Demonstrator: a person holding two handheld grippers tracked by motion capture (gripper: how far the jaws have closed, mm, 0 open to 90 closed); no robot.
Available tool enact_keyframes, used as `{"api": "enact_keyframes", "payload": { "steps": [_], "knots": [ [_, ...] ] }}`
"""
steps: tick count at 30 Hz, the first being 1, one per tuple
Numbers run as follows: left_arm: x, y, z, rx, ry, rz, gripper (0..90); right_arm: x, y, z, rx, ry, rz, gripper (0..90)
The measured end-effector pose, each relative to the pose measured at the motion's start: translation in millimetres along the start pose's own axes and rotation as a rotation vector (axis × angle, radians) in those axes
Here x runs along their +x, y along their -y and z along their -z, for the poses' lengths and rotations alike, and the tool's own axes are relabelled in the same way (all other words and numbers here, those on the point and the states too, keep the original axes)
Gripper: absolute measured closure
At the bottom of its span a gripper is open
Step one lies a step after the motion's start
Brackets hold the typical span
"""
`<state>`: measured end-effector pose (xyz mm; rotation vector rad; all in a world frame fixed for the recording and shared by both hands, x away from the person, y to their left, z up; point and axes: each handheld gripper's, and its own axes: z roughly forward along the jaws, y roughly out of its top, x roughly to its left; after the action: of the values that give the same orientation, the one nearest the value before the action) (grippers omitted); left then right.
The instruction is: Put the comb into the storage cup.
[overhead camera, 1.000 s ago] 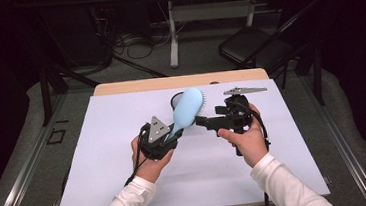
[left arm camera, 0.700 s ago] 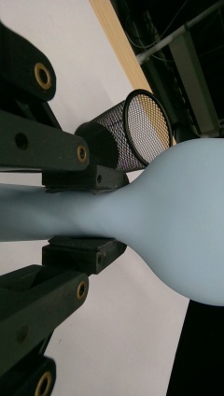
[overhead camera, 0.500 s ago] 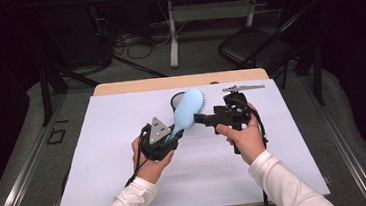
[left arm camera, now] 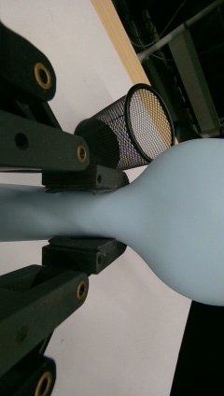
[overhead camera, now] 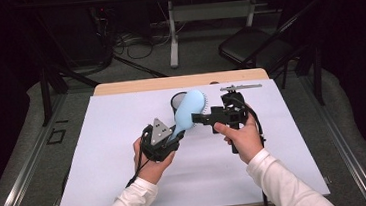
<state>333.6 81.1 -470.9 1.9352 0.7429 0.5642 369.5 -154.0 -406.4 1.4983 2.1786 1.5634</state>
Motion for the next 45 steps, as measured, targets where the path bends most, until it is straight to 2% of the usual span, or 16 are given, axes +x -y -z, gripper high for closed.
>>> {"api": "enact_keyframes", "payload": {
  "steps": [10,14,22,31,45],
  "knots": [
    [-3.3,1.1,-0.8,0.002,0.002,-0.008,70.2,-1.8,-1.7,-2.3,-0.006,0.0,-0.009,14.2],
    [-4.7,1.6,-1.2,0.001,0.004,-0.007,70.2,-3.9,-2.4,-3.9,-0.006,-0.011,-0.033,14.7],
    [-7.9,2.9,-2.9,0.003,0.01,-0.009,70.2,-5.5,-3.4,-6.2,-0.008,-0.019,-0.052,16.0],
    [-11.3,4.1,-4.2,0.005,0.014,-0.021,70.2,-6.2,-3.9,-9.3,-0.014,-0.031,-0.085,24.2],
    [-14.6,5.9,-5.0,0.001,0.015,-0.019,70.1,-9.1,-4.6,-14.5,-0.008,-0.028,-0.126,26.1]
  ]
}}
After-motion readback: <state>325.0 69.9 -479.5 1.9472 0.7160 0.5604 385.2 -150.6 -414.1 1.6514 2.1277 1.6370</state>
